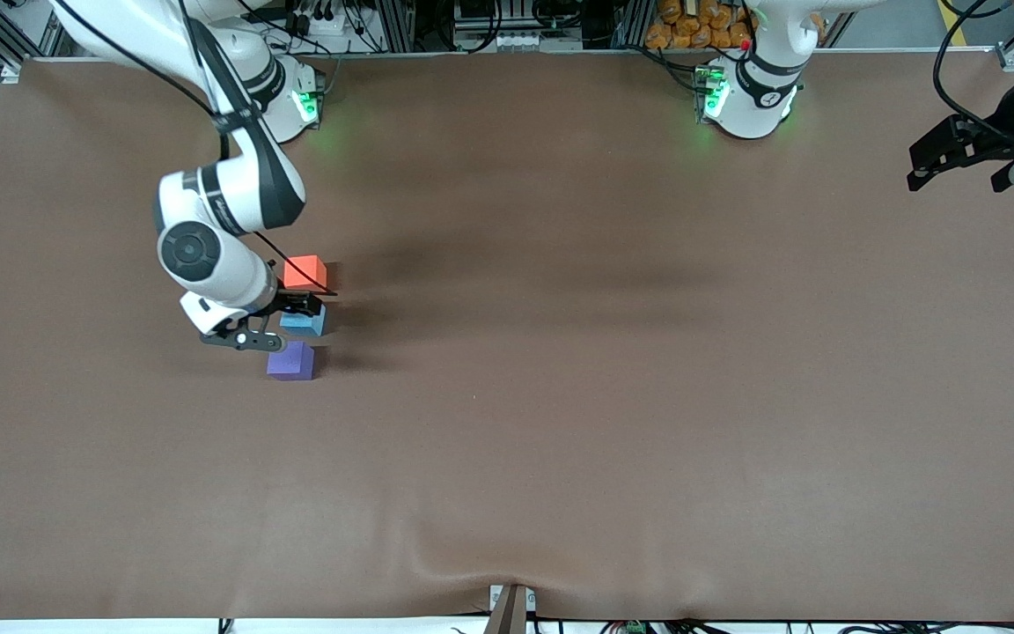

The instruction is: Place blue block between orange and purple blocks

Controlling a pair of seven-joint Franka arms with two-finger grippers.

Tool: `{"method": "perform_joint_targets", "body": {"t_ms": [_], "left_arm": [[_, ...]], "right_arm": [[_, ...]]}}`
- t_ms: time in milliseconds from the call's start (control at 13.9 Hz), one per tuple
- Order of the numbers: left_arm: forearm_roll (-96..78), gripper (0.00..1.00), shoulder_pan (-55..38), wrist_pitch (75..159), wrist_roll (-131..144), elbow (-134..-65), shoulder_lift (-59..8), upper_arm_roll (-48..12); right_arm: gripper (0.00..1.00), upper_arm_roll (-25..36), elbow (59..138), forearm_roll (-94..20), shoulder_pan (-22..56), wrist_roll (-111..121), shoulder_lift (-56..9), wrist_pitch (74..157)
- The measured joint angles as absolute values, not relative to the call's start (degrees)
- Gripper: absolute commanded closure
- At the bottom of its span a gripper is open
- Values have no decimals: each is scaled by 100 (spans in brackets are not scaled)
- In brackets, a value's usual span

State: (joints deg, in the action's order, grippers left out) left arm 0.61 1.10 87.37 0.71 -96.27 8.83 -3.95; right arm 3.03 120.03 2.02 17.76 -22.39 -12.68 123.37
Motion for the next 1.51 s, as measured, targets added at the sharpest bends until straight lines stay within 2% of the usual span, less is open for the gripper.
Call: {"method": "perform_joint_targets", "body": {"t_ms": [215, 502, 717, 861, 1004, 1147, 1506], "left_arm": [[60, 0, 110, 8736, 71, -9621, 887, -396], [60, 0, 110, 8734, 71, -9616, 893, -400], [60, 0, 110, 8733, 71, -9610, 895, -407], [60, 0, 111, 8733, 71, -9583, 898, -410], [60, 0, 110, 8733, 71, -9567, 898, -413], [60, 0, 110, 8733, 71, -9563, 898, -415], [60, 0, 111, 8723, 73, -9562, 897, -412]], "right_arm": [[0, 325, 11316, 203, 1665, -2183, -1095, 11650], [0, 41, 10391, 202, 584, -1035, -920, 10872], [0, 29, 10151, 195, 67, -79, -406, 10493], [0, 24, 9890, 195, -38, 71, -30, 9742], [0, 24, 9202, 190, -58, 81, 145, 8628], [0, 24, 8576, 148, -68, 80, 201, 7865], [0, 66, 8354, -365, -189, -354, 143, 7683]]}}
